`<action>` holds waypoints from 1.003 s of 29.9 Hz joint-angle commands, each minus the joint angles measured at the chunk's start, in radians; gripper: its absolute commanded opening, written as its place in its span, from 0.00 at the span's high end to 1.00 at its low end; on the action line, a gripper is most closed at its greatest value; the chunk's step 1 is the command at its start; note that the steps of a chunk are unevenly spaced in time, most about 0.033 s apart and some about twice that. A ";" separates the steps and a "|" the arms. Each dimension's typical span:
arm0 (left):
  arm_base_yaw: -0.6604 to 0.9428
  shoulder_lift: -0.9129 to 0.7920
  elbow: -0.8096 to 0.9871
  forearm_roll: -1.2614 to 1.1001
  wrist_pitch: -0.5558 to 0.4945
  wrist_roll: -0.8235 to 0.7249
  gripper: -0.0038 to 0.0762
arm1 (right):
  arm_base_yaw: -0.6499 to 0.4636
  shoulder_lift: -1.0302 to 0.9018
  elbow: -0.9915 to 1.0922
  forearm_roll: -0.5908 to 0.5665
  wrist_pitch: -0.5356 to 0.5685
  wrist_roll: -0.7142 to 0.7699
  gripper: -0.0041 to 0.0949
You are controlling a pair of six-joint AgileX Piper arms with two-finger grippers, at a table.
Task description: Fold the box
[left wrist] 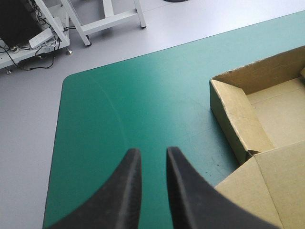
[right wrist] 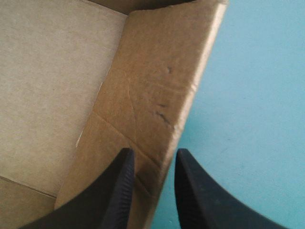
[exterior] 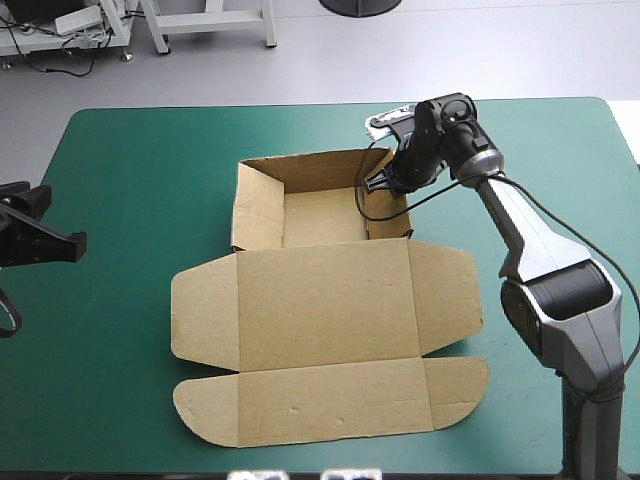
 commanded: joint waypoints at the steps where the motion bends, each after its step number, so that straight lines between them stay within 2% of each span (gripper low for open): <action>1: -0.005 -0.023 -0.016 -0.016 0.031 -0.010 0.78 | -0.006 -0.023 -0.030 0.059 -0.022 -0.006 0.68; 5: -0.005 -0.070 -0.016 -0.050 0.031 -0.010 0.78 | -0.006 0.006 -0.030 0.102 -0.020 -0.008 0.74; 8: -0.005 -0.121 0.006 -0.069 0.031 -0.010 0.78 | -0.006 0.009 -0.032 0.103 -0.031 -0.008 0.89; 9: -0.005 -0.139 0.025 -0.072 0.031 -0.010 0.78 | -0.006 0.007 -0.034 0.100 -0.036 -0.008 0.98; 14: -0.005 -0.218 0.170 -0.062 0.031 -0.005 0.78 | -0.006 -0.010 -0.095 0.064 -0.010 -0.008 0.98; 21: -0.005 -0.303 0.332 -0.062 -0.035 -0.005 0.78 | -0.059 -0.104 -0.242 -0.161 0.016 0.043 0.98; 24: -0.005 -0.311 0.347 -0.054 -0.041 -0.002 0.78 | -0.132 -0.165 -0.247 -0.231 0.016 0.043 0.98; 30: -0.005 -0.311 0.347 -0.066 -0.079 -0.002 0.78 | -0.354 -0.260 -0.241 -0.242 0.018 0.030 0.98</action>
